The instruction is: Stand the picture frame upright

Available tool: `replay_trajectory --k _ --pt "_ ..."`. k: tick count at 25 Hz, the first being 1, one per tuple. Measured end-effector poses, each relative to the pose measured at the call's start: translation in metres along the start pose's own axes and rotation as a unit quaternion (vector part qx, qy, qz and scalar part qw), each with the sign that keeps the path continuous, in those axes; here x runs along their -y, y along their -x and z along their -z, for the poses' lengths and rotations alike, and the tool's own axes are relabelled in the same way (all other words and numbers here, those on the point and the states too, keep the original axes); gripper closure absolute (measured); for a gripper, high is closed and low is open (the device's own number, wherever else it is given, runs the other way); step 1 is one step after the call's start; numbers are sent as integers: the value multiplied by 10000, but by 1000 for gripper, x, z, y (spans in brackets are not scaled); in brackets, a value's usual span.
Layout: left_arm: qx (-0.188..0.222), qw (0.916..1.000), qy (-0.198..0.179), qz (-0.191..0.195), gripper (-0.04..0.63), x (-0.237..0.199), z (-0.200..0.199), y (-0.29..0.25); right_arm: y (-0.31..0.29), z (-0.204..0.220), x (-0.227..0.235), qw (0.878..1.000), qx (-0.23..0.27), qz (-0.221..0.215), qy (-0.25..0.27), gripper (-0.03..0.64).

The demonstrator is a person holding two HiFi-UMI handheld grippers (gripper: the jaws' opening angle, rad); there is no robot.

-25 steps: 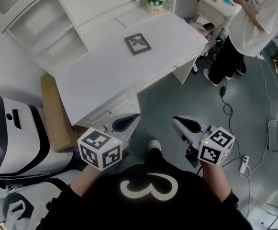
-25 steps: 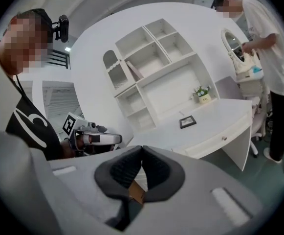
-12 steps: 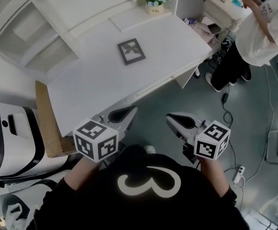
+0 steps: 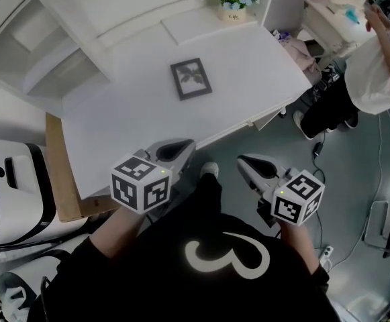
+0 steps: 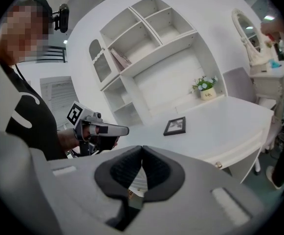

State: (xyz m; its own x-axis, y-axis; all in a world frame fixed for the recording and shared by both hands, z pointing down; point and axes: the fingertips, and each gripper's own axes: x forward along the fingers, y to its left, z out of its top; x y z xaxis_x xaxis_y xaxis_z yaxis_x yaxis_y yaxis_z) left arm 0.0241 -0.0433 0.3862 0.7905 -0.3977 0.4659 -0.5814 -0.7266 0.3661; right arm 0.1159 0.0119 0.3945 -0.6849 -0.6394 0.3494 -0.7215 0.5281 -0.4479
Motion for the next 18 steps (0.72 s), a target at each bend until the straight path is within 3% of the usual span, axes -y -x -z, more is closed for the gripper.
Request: replay_trajectory --k 11,18 --pt "-240 9974 413 -531 584 -112 -32 -75 -109 -51 86 9964 -712 -409 209 614" --pt "-515 9934 548 -870 584 -174 -37 -101 -171 -74 138 9932 -1087 -278 309 614"
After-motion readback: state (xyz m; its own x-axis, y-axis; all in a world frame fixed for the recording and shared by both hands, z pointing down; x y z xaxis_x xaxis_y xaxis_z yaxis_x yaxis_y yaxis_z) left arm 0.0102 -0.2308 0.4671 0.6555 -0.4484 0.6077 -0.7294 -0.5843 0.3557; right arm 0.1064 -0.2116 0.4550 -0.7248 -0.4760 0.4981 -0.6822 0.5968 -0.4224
